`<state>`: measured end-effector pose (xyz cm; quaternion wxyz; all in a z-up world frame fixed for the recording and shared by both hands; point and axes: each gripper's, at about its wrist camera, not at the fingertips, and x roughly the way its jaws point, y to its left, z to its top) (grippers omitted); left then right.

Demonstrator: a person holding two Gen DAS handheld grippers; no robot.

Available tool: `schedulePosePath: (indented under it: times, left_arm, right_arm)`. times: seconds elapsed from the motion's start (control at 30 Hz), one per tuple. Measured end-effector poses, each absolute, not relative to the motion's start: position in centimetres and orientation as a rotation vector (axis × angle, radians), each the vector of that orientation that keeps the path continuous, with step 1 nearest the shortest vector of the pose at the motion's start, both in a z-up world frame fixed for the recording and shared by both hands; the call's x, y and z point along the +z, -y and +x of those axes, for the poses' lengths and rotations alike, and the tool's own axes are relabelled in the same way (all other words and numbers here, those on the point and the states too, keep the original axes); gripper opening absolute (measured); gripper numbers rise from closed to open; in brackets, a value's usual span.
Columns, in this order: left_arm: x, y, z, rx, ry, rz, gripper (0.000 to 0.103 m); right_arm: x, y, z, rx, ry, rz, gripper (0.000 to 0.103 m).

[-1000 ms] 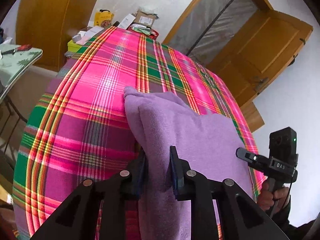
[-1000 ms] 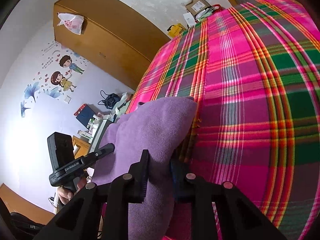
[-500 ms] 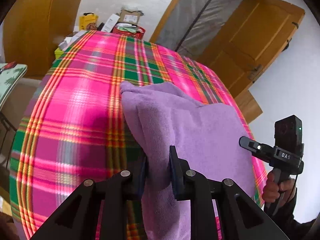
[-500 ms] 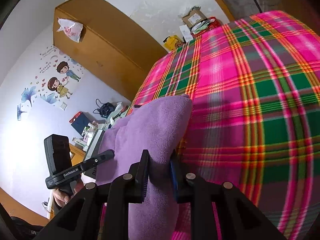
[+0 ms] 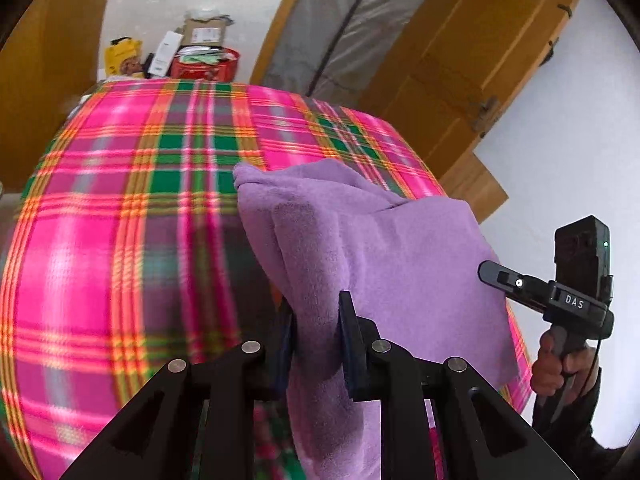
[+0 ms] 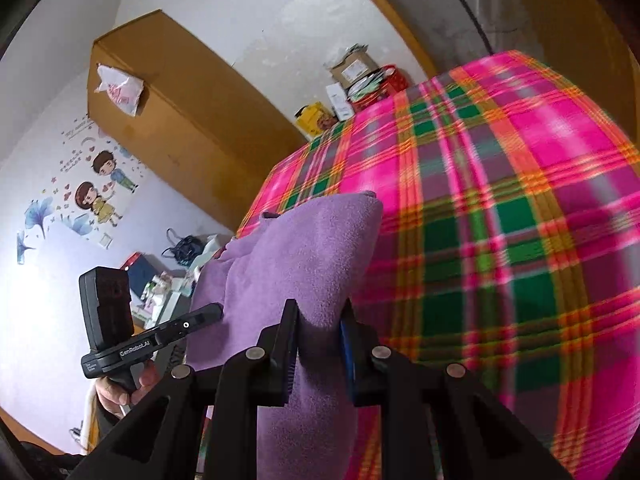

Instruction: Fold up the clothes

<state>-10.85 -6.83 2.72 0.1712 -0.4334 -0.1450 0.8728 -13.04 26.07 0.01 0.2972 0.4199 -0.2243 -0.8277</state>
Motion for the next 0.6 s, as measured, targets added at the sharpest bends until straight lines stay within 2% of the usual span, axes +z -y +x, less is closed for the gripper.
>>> schedulePosePath:
  times: [0.6]
  left_arm:
    - [3.3, -7.6, -22.9, 2.299, 0.246, -1.241, 0.02]
  right_arm:
    - [1.9, -38.9, -20.3, -2.442, 0.594, 1.177, 0.019]
